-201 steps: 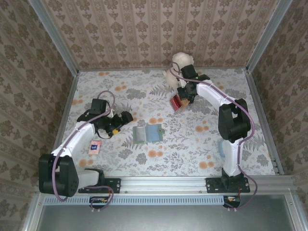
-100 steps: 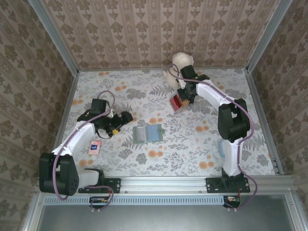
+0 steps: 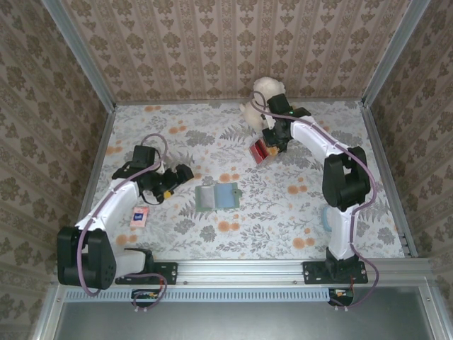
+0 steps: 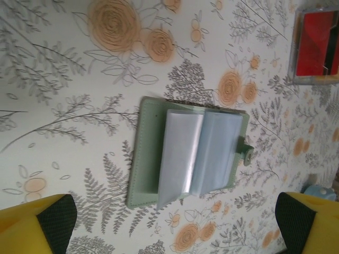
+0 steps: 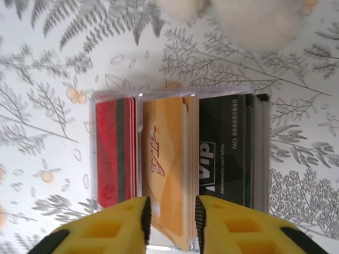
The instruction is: Take the credit cards out of the card holder
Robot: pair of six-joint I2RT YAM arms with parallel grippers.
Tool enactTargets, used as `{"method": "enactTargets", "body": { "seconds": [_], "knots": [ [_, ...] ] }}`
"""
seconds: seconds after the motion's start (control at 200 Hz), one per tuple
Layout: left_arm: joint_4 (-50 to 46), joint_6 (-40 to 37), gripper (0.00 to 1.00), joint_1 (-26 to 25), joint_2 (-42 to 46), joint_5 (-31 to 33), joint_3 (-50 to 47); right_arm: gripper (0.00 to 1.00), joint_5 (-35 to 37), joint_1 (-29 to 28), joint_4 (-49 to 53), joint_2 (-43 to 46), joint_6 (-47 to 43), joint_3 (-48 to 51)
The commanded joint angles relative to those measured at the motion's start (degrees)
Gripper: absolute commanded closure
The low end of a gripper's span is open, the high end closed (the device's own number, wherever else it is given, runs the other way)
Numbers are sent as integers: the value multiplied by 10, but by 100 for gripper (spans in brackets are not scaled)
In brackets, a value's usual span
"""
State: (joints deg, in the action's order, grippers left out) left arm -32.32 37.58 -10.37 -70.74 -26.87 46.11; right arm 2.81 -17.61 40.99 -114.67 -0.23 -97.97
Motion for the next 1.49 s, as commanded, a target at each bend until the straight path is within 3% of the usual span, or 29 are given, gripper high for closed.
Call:
{"method": "enactTargets", "body": {
  "seconds": [0.0,0.155,0.265,0.34,0.45,0.605,0.805,0.98,1.165,1.285,1.49],
  "knots": [
    [-40,-24,0,9,30,52,38,54,16,5,-11,92,46,17],
    [-52,-59,0,18,55,121,77,32,48,13,-95,220,86,117],
    [-24,-104,0,18,77,210,85,20,117,21,-177,318,94,213],
    [24,-131,0,19,93,284,67,1,187,32,-233,386,107,285],
    [76,-162,0,22,91,380,39,0,227,70,-251,430,144,350],
    [208,-213,0,21,97,445,-48,0,252,133,-230,417,228,412],
    [316,-276,0,22,83,528,-140,0,281,156,-364,383,234,526],
    [381,-306,0,25,54,530,-180,0,306,155,-498,354,177,596],
    [512,-348,0,35,25,448,-228,0,211,152,-671,332,105,665],
    [594,-362,0,51,22,396,-253,0,160,145,-723,334,66,688],
    [707,-370,0,88,-3,312,-279,0,121,143,-872,298,33,743]
  ]
}}
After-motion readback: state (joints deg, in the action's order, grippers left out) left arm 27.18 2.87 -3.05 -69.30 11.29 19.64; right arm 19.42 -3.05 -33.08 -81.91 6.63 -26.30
